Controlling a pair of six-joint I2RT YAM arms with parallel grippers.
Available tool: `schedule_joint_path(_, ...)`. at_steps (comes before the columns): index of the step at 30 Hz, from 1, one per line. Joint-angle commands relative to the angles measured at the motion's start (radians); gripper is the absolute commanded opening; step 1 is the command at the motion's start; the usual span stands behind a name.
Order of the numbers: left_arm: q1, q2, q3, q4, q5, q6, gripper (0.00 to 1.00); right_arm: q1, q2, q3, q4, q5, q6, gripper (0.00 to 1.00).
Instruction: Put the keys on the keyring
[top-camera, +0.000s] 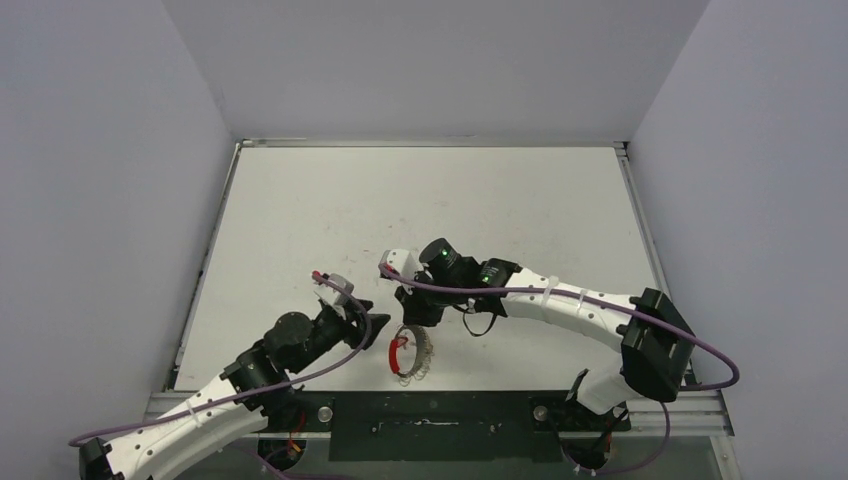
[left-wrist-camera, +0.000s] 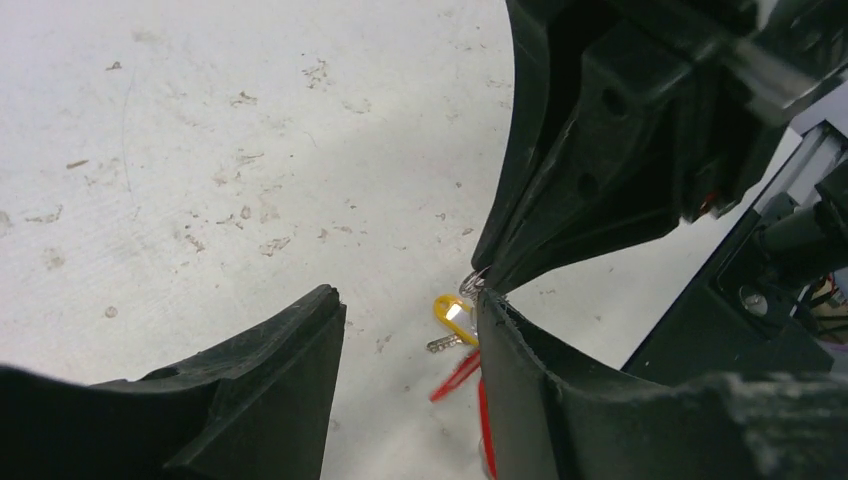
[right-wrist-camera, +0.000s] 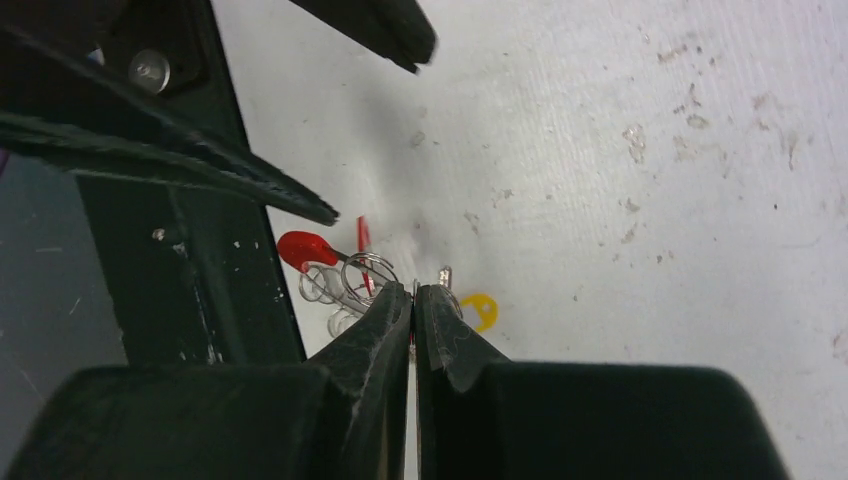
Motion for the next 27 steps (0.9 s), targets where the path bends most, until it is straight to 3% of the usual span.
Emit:
schedule_joint_path(1,0.003,-0.090,-0.079,0.145,0.110,0.142,0.47,0.007,-0.062,0.011,0.067,-0.106,-0.121,0.00)
schedule_joint_path(6,0.003,-0.125,-0.127,0.156,0.115,0.132,0.47,-0.010,0.043,0.047,0.056,-0.036,-0.108,0.00)
schedule_joint_path(17,0.001,0.021,-0.175,0.139,-0.042,-0.101,0.49,-0.015,0.425,0.421,-0.200,0.058,-0.201,0.00)
schedule_joint_path(21,-0.001,0.055,-0.164,0.135,-0.065,-0.143,0.50,-0.014,0.512,0.482,-0.217,0.113,-0.177,0.11)
schedule_joint_path(27,0.000,0.038,-0.148,0.095,-0.082,-0.154,0.50,-0.025,0.482,0.414,-0.086,0.165,-0.106,0.29)
